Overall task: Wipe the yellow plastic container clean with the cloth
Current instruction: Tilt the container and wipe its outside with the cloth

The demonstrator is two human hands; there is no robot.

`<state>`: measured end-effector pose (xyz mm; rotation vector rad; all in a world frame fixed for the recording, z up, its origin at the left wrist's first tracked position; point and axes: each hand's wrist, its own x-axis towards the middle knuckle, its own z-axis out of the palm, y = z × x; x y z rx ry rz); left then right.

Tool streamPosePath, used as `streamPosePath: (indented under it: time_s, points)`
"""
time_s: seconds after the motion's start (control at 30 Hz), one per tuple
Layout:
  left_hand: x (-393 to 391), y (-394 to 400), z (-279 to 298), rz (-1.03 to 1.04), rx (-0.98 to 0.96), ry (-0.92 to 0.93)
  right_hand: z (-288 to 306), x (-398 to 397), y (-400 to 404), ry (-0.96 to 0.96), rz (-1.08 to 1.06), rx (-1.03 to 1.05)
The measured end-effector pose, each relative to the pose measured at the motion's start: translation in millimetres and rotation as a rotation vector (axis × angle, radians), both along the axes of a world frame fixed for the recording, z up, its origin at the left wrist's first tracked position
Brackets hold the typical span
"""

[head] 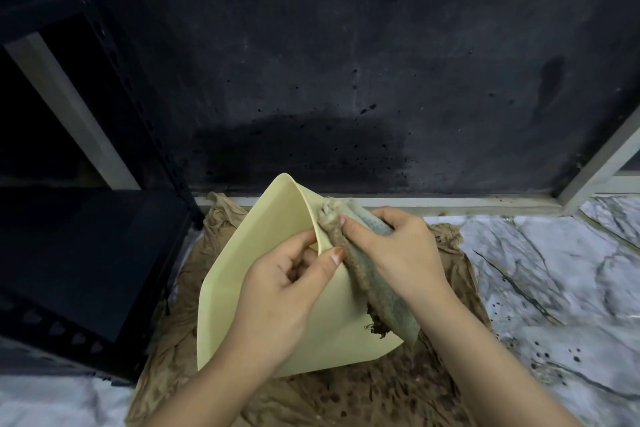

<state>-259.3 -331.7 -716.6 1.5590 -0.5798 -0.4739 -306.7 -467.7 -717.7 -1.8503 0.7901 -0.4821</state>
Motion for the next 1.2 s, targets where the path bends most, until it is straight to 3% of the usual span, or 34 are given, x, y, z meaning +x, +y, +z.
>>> streamPosePath:
  time_s: [0.63, 0.9, 1.2]
  points:
    - [-3, 5, 5, 0.077, -0.023, 0.087, -48, -32, -23, 0.027, -0.165, -0.004]
    - [2, 9, -2, 0.194, 0.044, 0.179, -56, -39, -8, 0.02, -0.128, -0.124]
    - [3, 8, 2, 0.313, 0.053, 0.104, -39, -31, 26, -0.112, -0.001, -0.237]
